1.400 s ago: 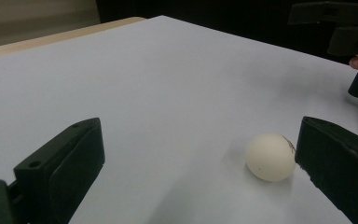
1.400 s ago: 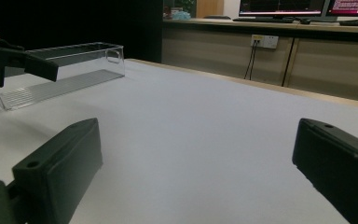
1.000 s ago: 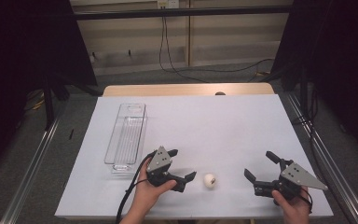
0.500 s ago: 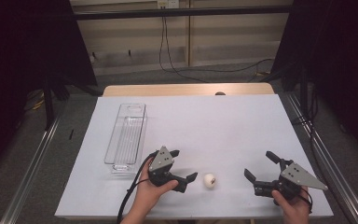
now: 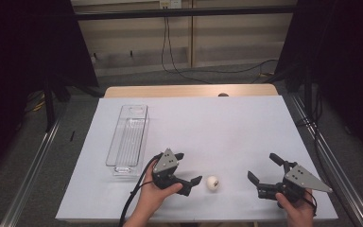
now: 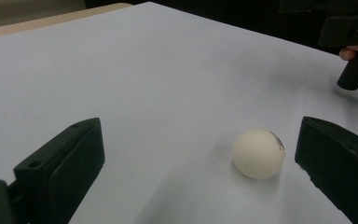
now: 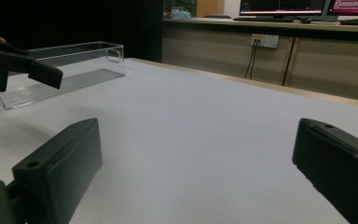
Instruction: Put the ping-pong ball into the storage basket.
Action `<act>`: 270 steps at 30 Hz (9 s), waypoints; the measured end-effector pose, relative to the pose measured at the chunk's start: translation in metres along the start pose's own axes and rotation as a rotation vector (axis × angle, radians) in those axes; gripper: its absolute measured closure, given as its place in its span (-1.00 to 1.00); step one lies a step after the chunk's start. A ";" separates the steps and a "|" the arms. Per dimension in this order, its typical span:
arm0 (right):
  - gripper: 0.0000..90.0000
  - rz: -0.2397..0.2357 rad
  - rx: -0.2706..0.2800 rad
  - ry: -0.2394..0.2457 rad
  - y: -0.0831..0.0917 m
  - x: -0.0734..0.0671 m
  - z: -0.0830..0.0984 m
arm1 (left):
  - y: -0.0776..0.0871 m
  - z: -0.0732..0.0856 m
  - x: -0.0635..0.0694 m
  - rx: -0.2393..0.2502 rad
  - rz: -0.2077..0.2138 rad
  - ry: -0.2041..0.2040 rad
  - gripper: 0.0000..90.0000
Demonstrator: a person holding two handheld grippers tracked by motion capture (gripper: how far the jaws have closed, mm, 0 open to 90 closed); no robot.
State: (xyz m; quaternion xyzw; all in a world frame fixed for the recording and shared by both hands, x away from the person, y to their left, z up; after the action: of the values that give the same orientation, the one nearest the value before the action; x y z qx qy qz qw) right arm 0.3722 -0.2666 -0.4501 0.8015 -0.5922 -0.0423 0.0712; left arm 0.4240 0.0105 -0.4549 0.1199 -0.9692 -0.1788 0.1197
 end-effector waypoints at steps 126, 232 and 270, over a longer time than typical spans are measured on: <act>-0.98 0.003 -0.001 -0.008 0.000 0.000 0.000 | -0.049 0.003 0.019 -0.212 0.098 -0.002 -0.84; -0.98 -0.008 -0.003 -0.001 -0.001 0.000 0.001 | -0.052 0.008 0.024 -0.303 0.203 0.083 0.14; -0.98 -0.019 -0.007 0.003 -0.002 -0.002 0.000 | -0.040 0.004 0.015 -0.294 0.193 0.133 0.14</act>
State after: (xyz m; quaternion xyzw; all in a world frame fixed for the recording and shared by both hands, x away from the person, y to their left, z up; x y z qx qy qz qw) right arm 0.3735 -0.2641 -0.4510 0.8068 -0.5845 -0.0439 0.0742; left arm 0.4160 -0.0286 -0.4707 0.0189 -0.9296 -0.2979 0.2162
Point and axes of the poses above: each handheld gripper's, and its own axes: y roughly backward along the jaws, z roughly out of its underside, x roughly to its right, the point moved 6 cm from there along -y, roughly forward along the jaws, and after that the axes turned 12 degrees about z, right-handed, at the moved point
